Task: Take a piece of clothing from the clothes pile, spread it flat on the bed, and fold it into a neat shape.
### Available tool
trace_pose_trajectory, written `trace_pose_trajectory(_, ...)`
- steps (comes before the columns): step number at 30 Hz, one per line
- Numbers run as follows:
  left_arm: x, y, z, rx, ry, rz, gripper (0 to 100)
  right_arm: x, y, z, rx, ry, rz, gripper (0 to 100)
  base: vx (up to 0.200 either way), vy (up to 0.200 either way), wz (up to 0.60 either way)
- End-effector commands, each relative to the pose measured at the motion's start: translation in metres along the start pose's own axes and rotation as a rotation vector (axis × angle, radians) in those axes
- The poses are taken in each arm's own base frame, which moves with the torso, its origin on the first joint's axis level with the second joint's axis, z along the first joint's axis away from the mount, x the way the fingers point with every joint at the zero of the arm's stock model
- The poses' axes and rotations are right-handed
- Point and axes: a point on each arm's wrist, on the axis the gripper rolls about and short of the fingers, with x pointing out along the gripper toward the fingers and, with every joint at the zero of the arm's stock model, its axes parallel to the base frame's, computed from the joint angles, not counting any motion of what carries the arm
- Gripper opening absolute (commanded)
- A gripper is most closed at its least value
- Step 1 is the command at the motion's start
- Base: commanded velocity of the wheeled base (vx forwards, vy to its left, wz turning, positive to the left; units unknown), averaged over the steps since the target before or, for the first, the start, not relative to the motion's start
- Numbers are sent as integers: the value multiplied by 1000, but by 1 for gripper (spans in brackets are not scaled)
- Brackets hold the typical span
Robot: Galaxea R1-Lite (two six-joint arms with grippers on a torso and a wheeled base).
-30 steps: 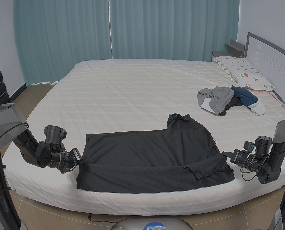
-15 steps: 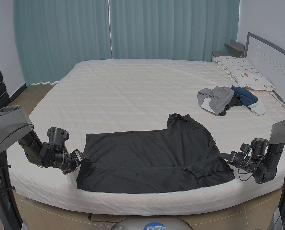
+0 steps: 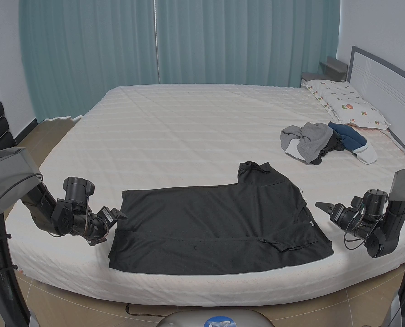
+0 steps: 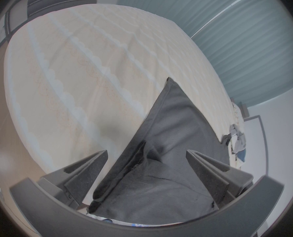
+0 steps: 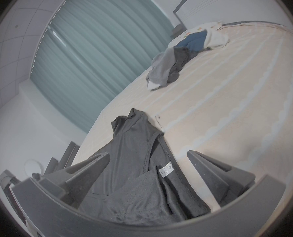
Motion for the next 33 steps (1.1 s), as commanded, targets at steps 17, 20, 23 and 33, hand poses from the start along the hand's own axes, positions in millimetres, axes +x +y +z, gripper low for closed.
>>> trace_pose_trajectory(17,-21,-4,3,-78,3,-64,100,-43,33,-16,63,2,-25,100,106,0,0)
trace_pose_trajectory(20,-21,-4,3,-81,5,-64,100,-45,32,-18,66,9,-31,100,0,0,0)
trace_pose_trajectory(23,-20,-5,1,-80,10,-63,100,-47,33,-19,68,12,-32,100,0,0,0)
trace_pose_trajectory(33,-20,-9,3,-116,0,-76,100,-47,31,-22,70,23,-39,100,0,-120,0)
